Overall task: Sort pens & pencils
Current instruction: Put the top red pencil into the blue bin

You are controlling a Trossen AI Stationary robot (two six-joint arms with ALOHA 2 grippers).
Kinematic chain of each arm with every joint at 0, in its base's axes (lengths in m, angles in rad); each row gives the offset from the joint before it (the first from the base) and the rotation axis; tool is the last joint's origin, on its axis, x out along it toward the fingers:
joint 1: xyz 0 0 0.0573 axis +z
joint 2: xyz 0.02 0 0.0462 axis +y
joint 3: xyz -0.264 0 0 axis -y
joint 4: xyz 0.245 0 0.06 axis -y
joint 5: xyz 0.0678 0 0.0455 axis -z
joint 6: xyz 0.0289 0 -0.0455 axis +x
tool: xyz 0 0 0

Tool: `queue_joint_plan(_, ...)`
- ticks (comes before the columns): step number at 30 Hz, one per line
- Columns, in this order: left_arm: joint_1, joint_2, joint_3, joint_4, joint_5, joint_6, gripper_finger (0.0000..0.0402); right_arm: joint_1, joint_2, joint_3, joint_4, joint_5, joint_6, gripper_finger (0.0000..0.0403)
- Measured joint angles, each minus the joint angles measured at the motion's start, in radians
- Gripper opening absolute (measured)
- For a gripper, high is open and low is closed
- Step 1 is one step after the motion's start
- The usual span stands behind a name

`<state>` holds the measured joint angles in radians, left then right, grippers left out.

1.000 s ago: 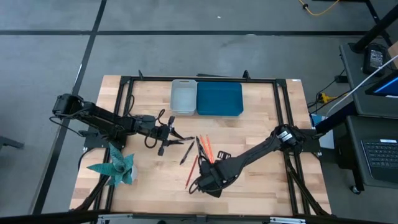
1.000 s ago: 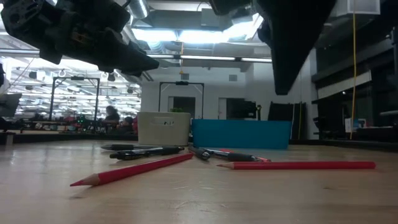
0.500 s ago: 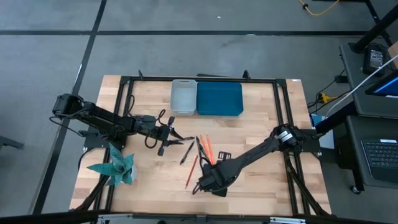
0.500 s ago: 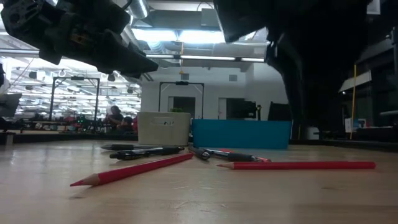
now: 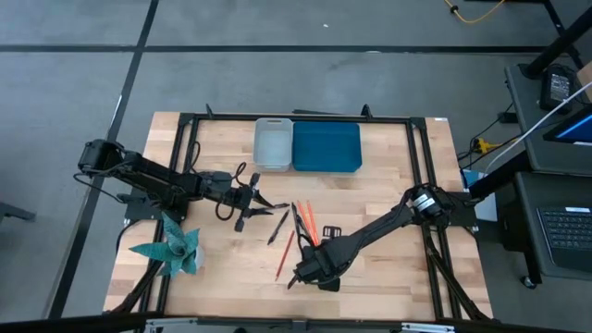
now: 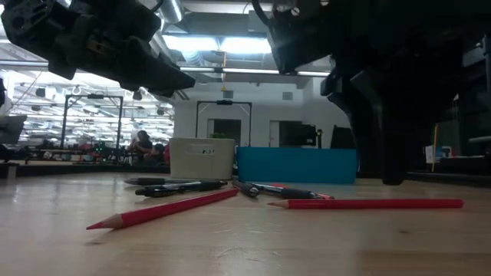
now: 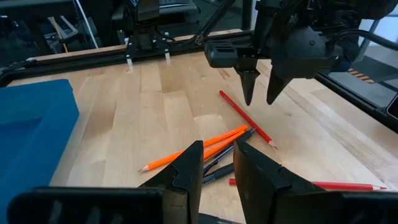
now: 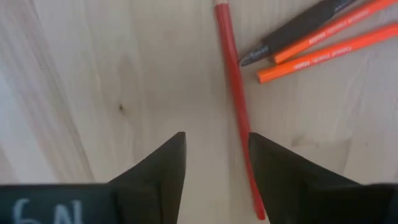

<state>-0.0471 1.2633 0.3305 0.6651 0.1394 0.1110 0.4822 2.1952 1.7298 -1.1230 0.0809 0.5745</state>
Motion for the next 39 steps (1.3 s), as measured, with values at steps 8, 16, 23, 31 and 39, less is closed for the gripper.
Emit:
queue_joint_plan(8, 0.0, 0.0, 0.0, 0.0, 0.0, 0.0, 0.0082, -0.021, 0.0, 0.0, 0.015, 0.004, -0.056, 0.0174)
queue_joint_plan(16, 0.0, 0.0, 0.0, 0.0, 0.0, 0.0, 0.0082, -0.04, -0.001, -0.062, 0.069, 0.004, -0.089, 0.0174)
queue_joint_plan(23, 0.0, 0.0, 0.0, 0.0, 0.0, 0.001, 0.0082, -0.044, -0.007, -0.122, 0.096, -0.007, -0.094, 0.0174)
queue_joint_plan(31, 0.0, 0.0, 0.0, 0.0, 0.0, 0.001, 0.0082, -0.052, -0.01, -0.158, 0.156, -0.058, -0.11, 0.0174)
queue_joint_plan(39, 0.0, 0.0, 0.0, 0.0, 0.0, 0.001, 0.0082, -0.051, -0.007, -0.16, 0.177, -0.077, -0.113, 0.0142)
